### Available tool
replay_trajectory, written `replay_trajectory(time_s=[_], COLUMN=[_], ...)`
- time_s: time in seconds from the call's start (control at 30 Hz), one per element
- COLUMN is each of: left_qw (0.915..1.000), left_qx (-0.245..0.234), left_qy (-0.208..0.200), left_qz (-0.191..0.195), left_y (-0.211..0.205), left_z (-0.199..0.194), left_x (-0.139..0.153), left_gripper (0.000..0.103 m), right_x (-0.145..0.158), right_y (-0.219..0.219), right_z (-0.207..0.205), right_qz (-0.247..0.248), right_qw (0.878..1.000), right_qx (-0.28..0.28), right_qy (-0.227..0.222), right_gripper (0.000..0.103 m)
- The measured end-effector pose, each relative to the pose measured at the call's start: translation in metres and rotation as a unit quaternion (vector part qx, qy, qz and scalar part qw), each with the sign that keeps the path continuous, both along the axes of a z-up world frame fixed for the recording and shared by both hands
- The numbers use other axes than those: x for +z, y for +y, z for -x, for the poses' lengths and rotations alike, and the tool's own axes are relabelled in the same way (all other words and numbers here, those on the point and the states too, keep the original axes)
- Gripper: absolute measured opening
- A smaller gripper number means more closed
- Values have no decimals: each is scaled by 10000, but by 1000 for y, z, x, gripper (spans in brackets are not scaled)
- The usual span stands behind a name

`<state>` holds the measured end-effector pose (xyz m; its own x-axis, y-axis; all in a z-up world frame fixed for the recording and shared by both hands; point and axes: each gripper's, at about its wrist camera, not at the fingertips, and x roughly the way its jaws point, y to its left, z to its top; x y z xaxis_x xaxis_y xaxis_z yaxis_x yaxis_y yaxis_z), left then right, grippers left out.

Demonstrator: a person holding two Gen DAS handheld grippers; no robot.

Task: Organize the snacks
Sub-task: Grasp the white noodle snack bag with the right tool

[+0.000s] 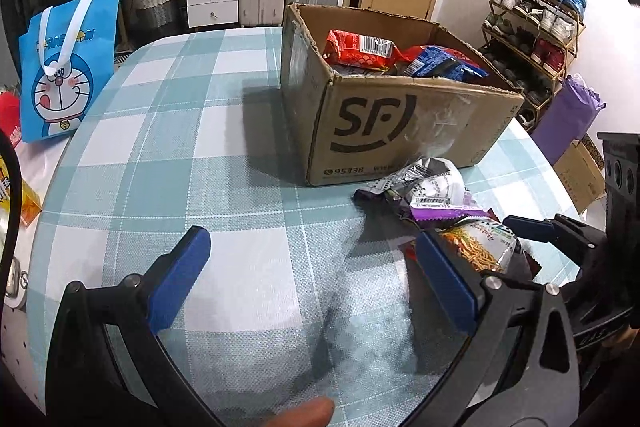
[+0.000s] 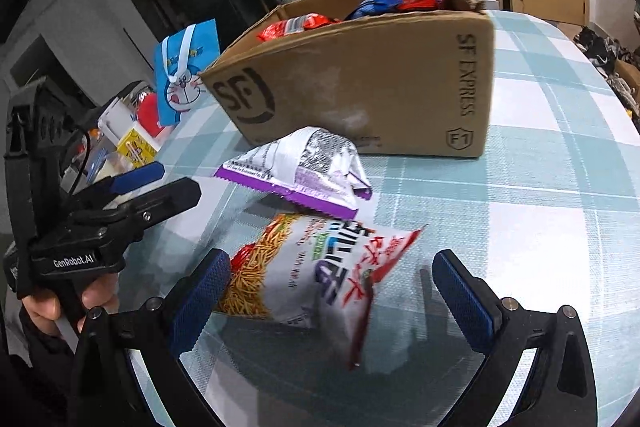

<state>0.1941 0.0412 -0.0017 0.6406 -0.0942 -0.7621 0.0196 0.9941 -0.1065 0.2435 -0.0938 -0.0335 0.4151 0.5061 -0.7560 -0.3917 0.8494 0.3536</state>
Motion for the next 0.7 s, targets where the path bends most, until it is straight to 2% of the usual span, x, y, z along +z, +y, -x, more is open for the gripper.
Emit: replay_trajectory(time_s=[0.5,0.63,0.7], left_qw=[10000,10000,10000], left_qx=[3,6,10], left_qy=[8,17,16], left_qz=[-23,-19,-21], left_y=[0,0,0], left_z=[-2,-3,-2], left_x=[0,-1,-1], left_gripper=[102,102,102], right_x=[-3,-5,-5], right_y=[11,12,12], right_z=[3,5,5], right_qz=[63,46,47], right_qw=[9998,9995,9995], right_qx=[200,300,303], right_qy=[-37,15,6], right_gripper=[102,90,88])
